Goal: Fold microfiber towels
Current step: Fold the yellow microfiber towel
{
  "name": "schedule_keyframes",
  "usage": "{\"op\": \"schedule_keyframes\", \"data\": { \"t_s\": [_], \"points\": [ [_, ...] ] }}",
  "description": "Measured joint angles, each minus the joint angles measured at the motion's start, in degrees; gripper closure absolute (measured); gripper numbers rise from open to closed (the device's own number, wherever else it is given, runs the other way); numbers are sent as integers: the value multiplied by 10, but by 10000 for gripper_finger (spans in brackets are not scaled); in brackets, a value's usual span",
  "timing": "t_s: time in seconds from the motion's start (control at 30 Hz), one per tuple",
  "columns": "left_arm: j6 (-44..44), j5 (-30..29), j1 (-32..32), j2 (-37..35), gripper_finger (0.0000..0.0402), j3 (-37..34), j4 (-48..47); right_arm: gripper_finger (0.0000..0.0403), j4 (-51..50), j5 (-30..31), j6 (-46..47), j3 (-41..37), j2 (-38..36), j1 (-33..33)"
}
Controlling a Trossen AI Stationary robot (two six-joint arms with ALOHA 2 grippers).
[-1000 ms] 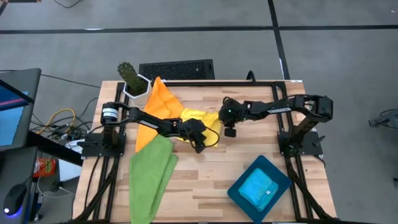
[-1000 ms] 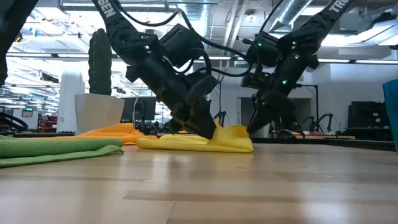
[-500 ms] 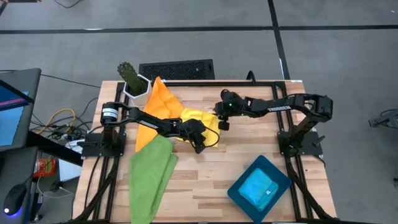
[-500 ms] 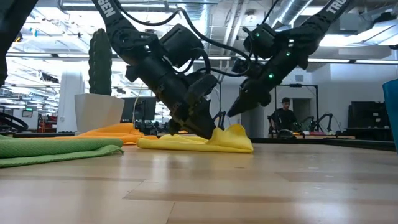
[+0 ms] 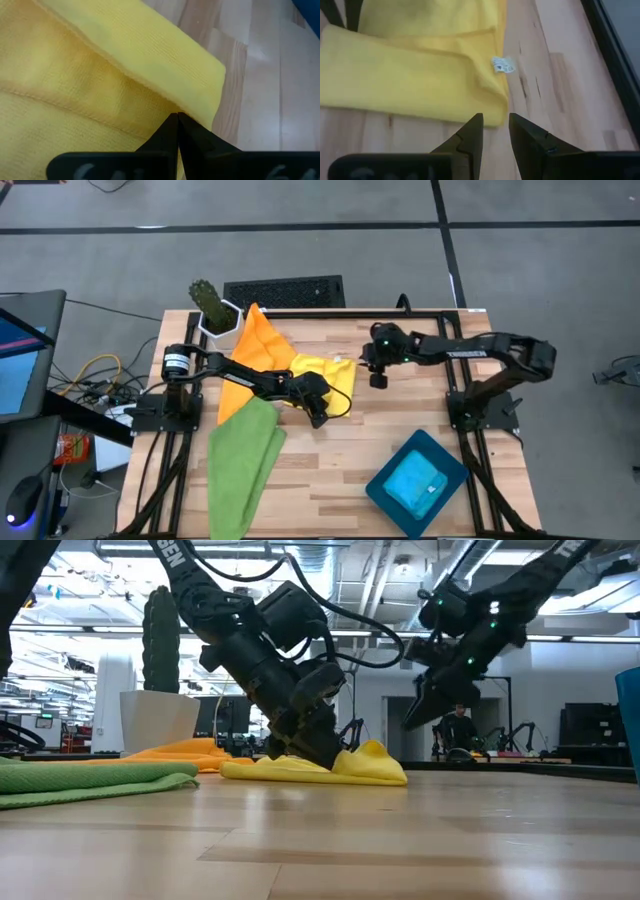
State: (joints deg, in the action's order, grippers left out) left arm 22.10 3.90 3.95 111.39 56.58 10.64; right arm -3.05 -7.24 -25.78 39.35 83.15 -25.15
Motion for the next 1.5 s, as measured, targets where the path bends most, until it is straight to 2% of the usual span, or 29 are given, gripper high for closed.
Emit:
{"op": "schedule_keyframes", "data": {
  "t_s": [0.17, 0.4, 0.73, 1.0, 1.1, 1.27, 1.33, 1.5],
  "points": [
    [5, 8, -1, 0, 401, 0, -16, 285, 54, -2, -1, 27, 73, 18],
    [-1, 13, -3, 0, 401, 1, -26, 285, 58, 12, -13, 79, 149, 29],
    [-12, 13, -3, -3, 401, 1, -34, 285, 52, 13, -17, 109, 192, 16],
    [-15, -12, -1, -63, 401, 0, -91, 285, 71, 12, -1, 109, 228, 6],
    [-23, -9, -1, -89, 402, 0, -141, 285, 70, 11, 10, 109, 230, 6],
    [-34, -43, -12, -118, 401, 1, -212, 285, 72, 12, 18, 109, 230, 7],
    [-42, -64, -20, -122, 401, 0, -206, 285, 73, 12, 18, 109, 230, 7],
    [-126, -120, -41, -122, 401, 1, -89, 285, 80, 12, 24, 108, 230, 9]
  ]
}}
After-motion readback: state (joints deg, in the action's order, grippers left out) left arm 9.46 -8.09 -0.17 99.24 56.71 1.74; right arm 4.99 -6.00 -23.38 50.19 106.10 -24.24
